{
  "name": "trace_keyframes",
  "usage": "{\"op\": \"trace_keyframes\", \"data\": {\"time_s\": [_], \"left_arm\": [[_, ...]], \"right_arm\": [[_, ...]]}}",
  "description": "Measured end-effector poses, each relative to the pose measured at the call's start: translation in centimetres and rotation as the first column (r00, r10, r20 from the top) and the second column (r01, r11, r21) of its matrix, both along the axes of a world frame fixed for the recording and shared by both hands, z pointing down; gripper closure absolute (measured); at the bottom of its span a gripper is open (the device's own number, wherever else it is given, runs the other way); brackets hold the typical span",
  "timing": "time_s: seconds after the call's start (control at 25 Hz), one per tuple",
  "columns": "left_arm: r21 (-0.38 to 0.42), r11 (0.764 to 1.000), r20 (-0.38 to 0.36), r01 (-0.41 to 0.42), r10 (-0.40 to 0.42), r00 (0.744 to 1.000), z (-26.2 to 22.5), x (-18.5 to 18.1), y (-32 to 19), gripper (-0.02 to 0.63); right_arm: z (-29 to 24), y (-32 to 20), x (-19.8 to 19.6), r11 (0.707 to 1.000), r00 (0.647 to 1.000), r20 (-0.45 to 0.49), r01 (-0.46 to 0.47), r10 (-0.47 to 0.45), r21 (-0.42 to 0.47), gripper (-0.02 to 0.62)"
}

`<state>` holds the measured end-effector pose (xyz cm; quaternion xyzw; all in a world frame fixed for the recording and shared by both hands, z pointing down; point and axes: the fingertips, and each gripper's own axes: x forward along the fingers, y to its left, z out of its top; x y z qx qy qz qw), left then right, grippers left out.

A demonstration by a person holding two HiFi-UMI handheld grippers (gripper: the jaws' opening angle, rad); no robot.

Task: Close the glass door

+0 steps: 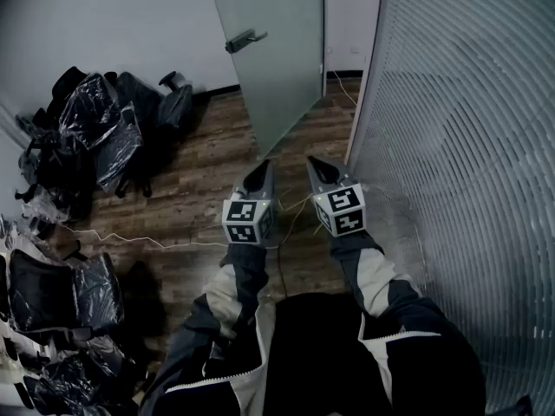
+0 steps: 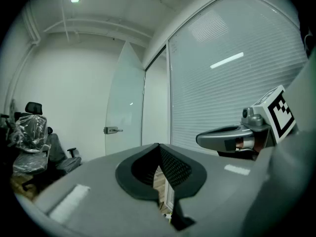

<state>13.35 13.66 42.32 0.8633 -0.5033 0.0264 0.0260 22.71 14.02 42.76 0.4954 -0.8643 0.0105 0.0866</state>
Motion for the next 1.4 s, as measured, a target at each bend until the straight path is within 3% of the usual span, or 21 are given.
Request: {"op": "trace_keyframes", "data": {"time_s": [0.64, 0.96, 1.12, 1.4], "left_arm": [[0.01, 1.0, 0.009, 0.029, -0.029, 1.0, 0.2, -2.5, -1.2, 0.606], [-0.011, 0.999, 0.003, 0.052, -0.052, 0.999, 0.7, -5.8, -1.9, 0.606], [-0.008, 0.997, -0.005, 0.074, -0.074, 0.997, 0.1, -8.9, -2.6, 0.606], [-0.029, 0.998, -0.027, 0.057, -0.058, 0.998, 2.2, -17.0, -4.3, 0.606]], "right_arm": [[0.1, -1.5, -2.3, 1.0, 0.999, 0.04, 0.023, -0.023, 0.006, 0.591], [0.7, -2.4, -5.7, 0.999, 0.999, 0.019, 0.05, -0.049, -0.003, 0.591], [0.2, -3.1, -8.2, 0.998, 0.998, 0.011, 0.055, -0.055, -0.012, 0.591], [2.1, -4.6, -16.8, 0.998, 0.998, -0.02, 0.052, -0.052, -0.027, 0.591]]}}
